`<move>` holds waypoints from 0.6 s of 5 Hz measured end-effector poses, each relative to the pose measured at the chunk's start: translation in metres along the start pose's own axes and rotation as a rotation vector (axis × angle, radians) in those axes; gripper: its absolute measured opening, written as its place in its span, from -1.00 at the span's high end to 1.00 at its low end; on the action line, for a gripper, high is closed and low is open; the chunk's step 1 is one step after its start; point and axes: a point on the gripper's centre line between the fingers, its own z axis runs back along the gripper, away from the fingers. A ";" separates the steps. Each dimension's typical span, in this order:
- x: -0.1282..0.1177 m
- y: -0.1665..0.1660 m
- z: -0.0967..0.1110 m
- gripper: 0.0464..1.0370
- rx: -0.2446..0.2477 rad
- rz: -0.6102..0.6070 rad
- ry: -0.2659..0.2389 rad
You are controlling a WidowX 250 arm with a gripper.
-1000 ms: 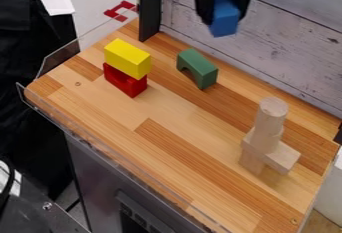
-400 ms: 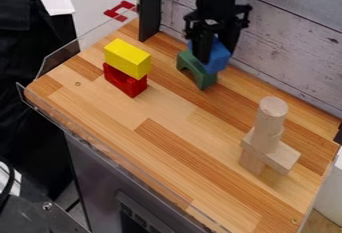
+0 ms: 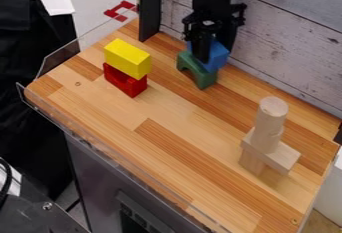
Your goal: Put the blue block on the green arch
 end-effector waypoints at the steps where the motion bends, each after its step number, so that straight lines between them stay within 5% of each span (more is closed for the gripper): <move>1: 0.002 0.001 0.001 -0.05 -0.003 0.010 0.002; 3: 0.007 0.001 0.001 -0.05 -0.025 0.035 0.014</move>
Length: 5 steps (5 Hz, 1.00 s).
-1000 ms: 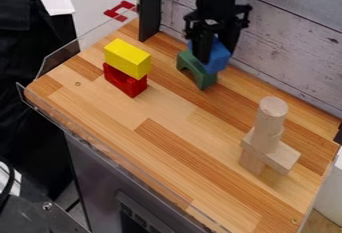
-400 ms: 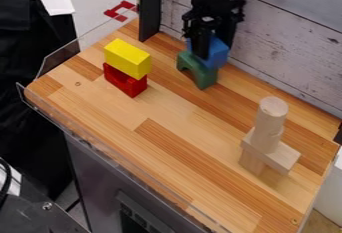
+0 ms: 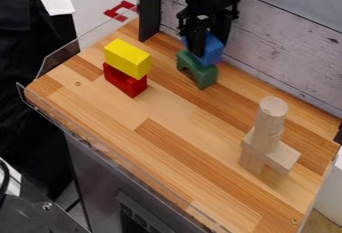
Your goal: Put the blue block on the green arch
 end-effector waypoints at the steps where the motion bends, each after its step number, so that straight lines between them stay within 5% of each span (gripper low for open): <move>1: 0.001 -0.001 0.000 -0.14 -0.015 0.001 0.014; 2: 0.000 0.002 0.000 -0.75 -0.009 -0.016 0.036; 3: -0.002 0.001 0.001 -0.93 -0.016 -0.032 0.055; 5: -0.003 0.010 0.005 -0.93 -0.004 -0.044 0.049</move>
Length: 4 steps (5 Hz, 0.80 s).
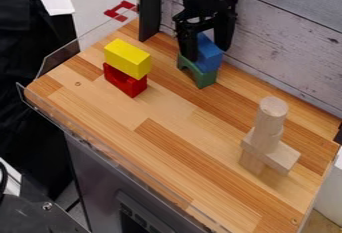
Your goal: Put the blue block on the green arch
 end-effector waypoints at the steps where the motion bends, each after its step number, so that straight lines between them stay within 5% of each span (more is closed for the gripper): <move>1: -0.012 0.018 0.051 -0.93 -0.003 -0.096 -0.119; 2: -0.052 0.048 0.080 -0.93 0.089 -0.309 -0.225; 3: -0.082 0.071 0.093 -0.93 0.125 -0.525 -0.237; 4: -0.110 0.080 0.090 -0.93 0.104 -0.772 -0.183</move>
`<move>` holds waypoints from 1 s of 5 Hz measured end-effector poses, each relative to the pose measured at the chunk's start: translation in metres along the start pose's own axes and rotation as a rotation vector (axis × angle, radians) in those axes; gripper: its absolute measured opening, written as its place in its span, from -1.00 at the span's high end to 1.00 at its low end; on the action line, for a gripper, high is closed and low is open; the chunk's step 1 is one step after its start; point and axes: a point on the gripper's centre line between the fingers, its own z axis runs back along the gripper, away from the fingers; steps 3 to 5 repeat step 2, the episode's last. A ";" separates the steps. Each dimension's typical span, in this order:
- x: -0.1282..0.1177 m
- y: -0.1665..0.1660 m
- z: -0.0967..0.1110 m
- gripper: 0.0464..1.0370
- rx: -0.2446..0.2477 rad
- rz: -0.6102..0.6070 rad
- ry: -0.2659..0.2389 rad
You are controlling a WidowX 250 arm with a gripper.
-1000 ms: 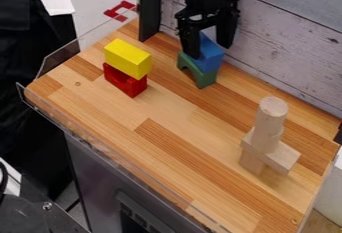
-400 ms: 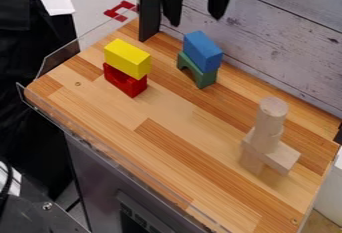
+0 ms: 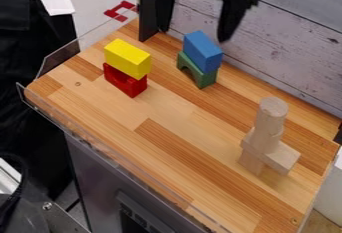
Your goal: Put the blue block on the green arch
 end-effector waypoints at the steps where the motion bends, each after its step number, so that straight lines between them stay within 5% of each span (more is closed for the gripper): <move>1: -0.011 -0.015 -0.003 -0.93 -0.033 -0.165 0.035; 5: -0.016 -0.031 -0.008 -0.93 -0.024 -0.237 0.069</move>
